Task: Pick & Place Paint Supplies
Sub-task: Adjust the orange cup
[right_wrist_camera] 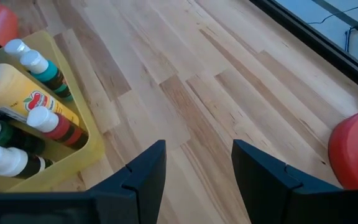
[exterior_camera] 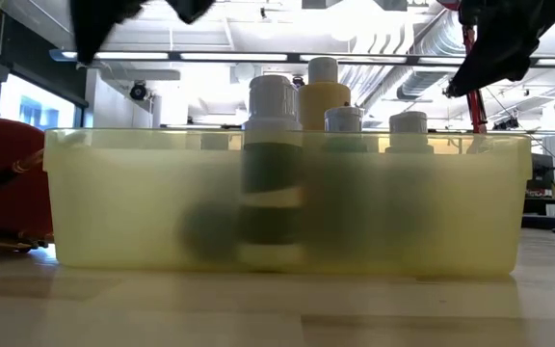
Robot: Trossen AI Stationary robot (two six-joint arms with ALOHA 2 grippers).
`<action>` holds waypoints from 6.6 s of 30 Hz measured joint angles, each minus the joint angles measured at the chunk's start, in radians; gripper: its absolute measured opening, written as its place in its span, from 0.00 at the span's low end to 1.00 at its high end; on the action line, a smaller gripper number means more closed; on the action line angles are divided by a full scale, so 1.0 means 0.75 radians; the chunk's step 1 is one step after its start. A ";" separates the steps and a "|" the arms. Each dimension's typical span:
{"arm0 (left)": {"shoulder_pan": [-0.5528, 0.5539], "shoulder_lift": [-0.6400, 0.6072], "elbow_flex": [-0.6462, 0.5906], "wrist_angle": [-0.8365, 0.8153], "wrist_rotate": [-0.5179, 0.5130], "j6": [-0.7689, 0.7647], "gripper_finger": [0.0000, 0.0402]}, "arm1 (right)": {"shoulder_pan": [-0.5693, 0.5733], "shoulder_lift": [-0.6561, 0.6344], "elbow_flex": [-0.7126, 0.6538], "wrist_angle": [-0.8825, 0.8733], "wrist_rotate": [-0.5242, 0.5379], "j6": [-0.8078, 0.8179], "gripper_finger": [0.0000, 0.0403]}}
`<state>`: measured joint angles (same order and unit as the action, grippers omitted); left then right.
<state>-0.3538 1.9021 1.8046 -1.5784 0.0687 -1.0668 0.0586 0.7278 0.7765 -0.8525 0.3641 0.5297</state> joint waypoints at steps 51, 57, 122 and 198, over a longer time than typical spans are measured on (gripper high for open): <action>-0.045 0.236 -0.175 0.003 0.231 -0.298 0.35 | 0.000 0.000 0.000 0.042 -0.003 -0.016 0.43; -0.046 0.237 -0.215 0.011 0.245 -0.296 0.35 | 0.000 0.000 0.000 0.042 -0.005 -0.038 0.43; -0.605 0.219 0.274 0.010 -0.260 0.010 0.00 | 0.000 0.000 -0.001 0.043 -0.010 0.002 0.43; -0.897 0.229 -0.072 0.007 -0.421 -0.433 0.43 | 0.000 0.000 -0.001 0.043 0.004 -0.035 0.43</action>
<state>-1.0267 2.0735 1.7508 -1.5734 -0.2472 -1.3913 0.0589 0.7280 0.7761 -0.8200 0.3672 0.5037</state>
